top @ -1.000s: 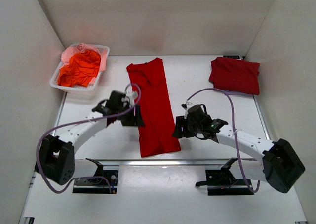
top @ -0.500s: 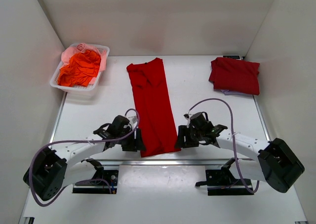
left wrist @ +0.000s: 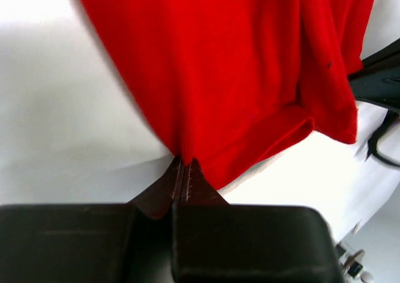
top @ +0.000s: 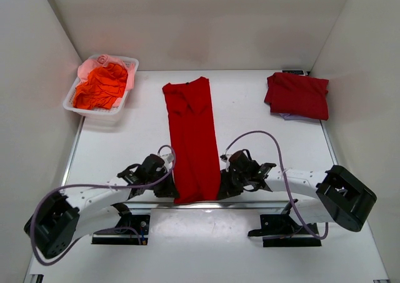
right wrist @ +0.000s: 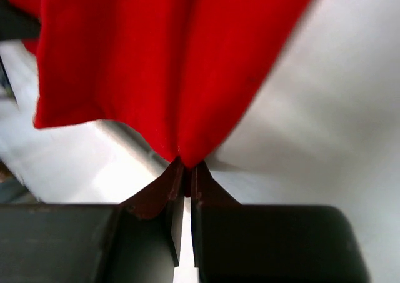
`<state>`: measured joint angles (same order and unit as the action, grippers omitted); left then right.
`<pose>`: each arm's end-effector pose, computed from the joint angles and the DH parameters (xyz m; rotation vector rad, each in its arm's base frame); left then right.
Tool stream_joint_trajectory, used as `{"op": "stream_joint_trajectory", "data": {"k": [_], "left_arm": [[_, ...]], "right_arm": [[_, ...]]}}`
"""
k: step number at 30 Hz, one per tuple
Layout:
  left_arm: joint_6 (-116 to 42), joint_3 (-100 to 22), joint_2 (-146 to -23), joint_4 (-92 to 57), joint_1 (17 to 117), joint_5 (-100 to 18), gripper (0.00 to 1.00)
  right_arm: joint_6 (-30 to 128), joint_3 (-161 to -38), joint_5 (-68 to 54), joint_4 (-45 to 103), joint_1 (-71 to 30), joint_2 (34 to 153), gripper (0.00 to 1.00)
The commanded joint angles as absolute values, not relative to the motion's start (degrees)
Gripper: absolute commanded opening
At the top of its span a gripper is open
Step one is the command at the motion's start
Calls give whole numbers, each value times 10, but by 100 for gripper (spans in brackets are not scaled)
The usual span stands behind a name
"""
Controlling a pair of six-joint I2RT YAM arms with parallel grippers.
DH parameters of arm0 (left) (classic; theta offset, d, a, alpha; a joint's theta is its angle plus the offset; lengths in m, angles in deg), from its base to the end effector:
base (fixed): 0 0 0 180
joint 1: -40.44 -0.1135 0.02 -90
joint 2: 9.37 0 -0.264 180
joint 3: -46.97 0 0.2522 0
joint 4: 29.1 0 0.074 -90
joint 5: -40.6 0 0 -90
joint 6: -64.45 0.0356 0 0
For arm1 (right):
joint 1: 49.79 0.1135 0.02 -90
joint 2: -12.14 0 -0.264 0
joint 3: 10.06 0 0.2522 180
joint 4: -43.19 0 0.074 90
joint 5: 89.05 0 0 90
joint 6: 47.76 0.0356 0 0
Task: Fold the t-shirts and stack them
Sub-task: Grab the bottom of the folded rectangular tshirt with both arms, then fold the folded rectangular tshirt in 1/3 of the way
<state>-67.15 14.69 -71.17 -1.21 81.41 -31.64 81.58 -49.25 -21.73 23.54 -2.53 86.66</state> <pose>0.1234 -0.1215 0.1310 0.1119 2.7869 -0.8645 0.1369 0.1684 0.1346 -0.3683 2.7679 1.0097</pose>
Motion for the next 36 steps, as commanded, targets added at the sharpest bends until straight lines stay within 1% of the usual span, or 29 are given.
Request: {"op": "stream_joint_trajectory", "data": {"k": [1,5,9,10,12,16,18,19,21,22,23,24,25,26,27,28,29,30,32,36], "left_arm": [[-670,183,-649,58,812,-305,0],[-677,197,-580,99,788,-282,0],[-642,145,-567,125,708,-259,0],[-623,120,-584,134,695,-251,0],[-593,75,-621,132,648,-237,0],[-530,-27,-743,99,578,-210,0],[-508,-101,-833,85,554,-200,0],[-502,-120,-855,78,548,-204,0],[-496,-192,-948,50,540,-210,0],[-495,-208,-992,46,531,-213,0],[-498,-235,-1012,30,523,-209,0],[-507,-251,-1042,9,514,-215,10],[-512,-263,-1070,-6,504,-213,23],[-523,-270,-1081,-30,497,-197,25],[-536,-270,-1094,-47,488,-198,34],[-545,-271,-1101,-50,485,-195,48],[-553,-260,-1097,-68,482,-191,60],[-560,-232,-1087,-87,478,-193,63],[-565,-195,-1062,-108,490,-197,69],[-567,-100,-1002,-111,505,-209,72]], "right_arm": [[823,-482,-227,172,9,858,0],[817,-503,-244,136,29,857,0],[772,-561,-257,91,-12,869,0],[751,-588,-266,74,-15,872,0],[721,-630,-273,49,-60,887,0],[649,-744,-290,14,-155,958,0],[609,-828,-285,-19,-188,1018,0],[602,-856,-288,-19,-214,1034,0],[575,-942,-291,-33,-245,1110,0],[571,-983,-287,-37,-263,1146,1],[561,-1005,-290,-34,-279,1161,11],[556,-1037,-283,-31,-285,1192,17],[558,-1050,-272,-21,-294,1200,28],[556,-1069,-266,-11,-301,1215,31],[558,-1077,-266,1,-313,1219,40],[559,-1079,-260,10,-317,1221,47],[562,-1076,-258,15,-320,1223,64],[563,-1064,-250,20,-321,1210,72],[567,-1023,-241,36,-318,1188,82],[607,-891,-250,86,-294,1115,83]]}}
